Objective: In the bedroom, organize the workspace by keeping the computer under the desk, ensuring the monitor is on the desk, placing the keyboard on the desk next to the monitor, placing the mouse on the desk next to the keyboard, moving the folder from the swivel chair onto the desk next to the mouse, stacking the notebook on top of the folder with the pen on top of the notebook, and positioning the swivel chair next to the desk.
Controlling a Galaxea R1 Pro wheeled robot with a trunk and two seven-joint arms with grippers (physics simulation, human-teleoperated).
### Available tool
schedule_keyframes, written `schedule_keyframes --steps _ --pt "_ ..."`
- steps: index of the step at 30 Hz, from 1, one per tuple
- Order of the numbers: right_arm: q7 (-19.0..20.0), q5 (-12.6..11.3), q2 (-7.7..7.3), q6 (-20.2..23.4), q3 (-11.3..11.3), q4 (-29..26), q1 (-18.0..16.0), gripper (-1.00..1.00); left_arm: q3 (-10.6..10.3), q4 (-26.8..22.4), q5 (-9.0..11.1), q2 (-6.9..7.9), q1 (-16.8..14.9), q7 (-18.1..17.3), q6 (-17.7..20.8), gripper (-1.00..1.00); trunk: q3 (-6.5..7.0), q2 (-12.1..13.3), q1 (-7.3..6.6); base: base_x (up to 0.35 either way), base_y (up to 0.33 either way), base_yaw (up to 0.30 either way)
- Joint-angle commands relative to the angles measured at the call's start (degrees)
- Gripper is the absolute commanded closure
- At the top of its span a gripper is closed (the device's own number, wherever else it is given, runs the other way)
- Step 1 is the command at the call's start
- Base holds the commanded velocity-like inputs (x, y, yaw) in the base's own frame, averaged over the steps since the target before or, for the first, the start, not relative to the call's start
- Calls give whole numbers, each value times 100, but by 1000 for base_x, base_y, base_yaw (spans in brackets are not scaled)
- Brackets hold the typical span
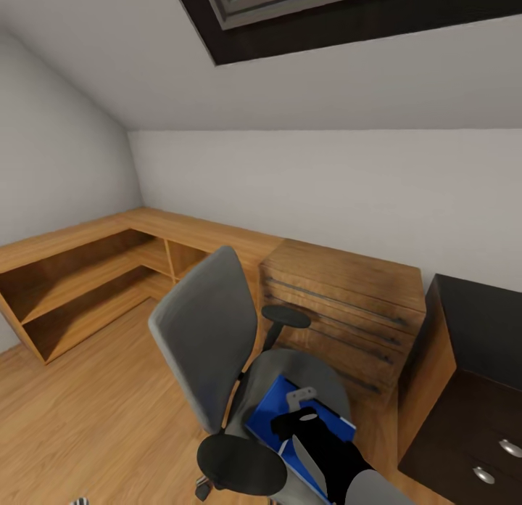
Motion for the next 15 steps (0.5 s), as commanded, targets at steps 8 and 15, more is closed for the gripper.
schedule_keyframes --steps 8,15 --pt "-52 -60 0 21 35 1 -6 -100 -1 -14 61 5 3 46 17 -100 -149 -325 177 0 0 0" --pt "-68 -62 0 31 27 19 -6 -100 0 -12 61 2 3 45 17 -100 -167 -366 199 0 0 0"
